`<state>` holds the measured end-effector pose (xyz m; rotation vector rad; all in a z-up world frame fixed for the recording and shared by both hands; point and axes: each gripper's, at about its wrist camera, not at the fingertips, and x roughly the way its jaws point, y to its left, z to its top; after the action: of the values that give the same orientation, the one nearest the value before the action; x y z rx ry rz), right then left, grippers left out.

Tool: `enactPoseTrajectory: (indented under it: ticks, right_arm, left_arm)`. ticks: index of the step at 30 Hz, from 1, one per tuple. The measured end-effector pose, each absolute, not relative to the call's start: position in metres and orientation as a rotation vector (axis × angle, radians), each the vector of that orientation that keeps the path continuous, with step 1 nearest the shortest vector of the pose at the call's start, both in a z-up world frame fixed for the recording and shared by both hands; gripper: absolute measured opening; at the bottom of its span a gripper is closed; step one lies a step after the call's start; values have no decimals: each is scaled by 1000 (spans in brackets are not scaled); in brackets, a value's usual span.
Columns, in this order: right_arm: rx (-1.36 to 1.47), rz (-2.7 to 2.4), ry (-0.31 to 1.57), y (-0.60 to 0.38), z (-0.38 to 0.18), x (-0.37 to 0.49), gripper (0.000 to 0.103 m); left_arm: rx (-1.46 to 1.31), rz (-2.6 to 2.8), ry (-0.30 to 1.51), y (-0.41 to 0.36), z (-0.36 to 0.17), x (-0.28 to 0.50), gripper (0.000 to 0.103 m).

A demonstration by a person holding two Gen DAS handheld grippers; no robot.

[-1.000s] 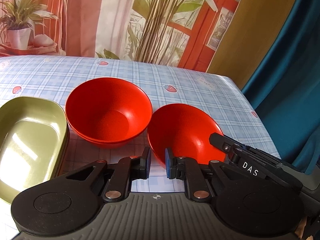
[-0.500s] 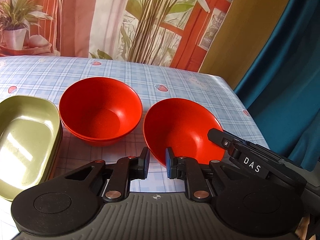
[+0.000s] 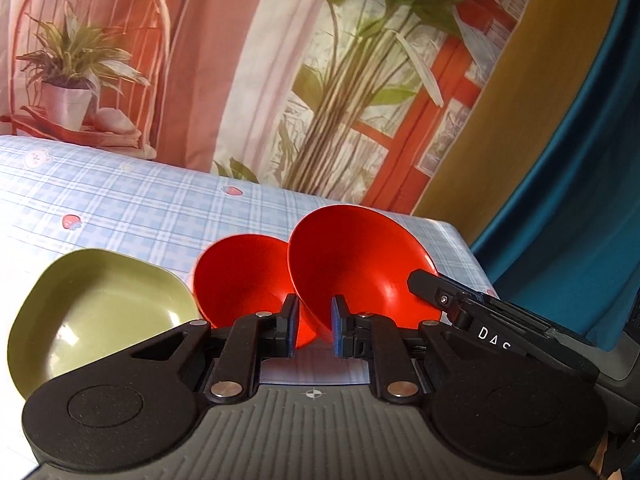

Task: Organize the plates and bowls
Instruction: 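Grasp the rim of the third red bowl with the left tool, then lift the red bowl with the left tool and carry it toward the plate stack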

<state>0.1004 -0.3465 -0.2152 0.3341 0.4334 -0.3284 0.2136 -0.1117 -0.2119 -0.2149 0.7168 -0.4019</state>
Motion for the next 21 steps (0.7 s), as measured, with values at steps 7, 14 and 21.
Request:
enactPoseTrajectory:
  ticks: [7, 14, 21]
  right_arm:
    - [327, -284, 469, -334, -217, 148, 10]
    - [344, -285, 517, -332, -238, 161, 10]
    - [287, -289, 536, -325, -247, 166, 11]
  left_arm:
    - [-203, -368, 752, -89, -211, 241, 17]
    - [-234, -376, 819, -78, -230, 248, 17]
    - [-155, -384, 851, -79, -239, 263, 17]
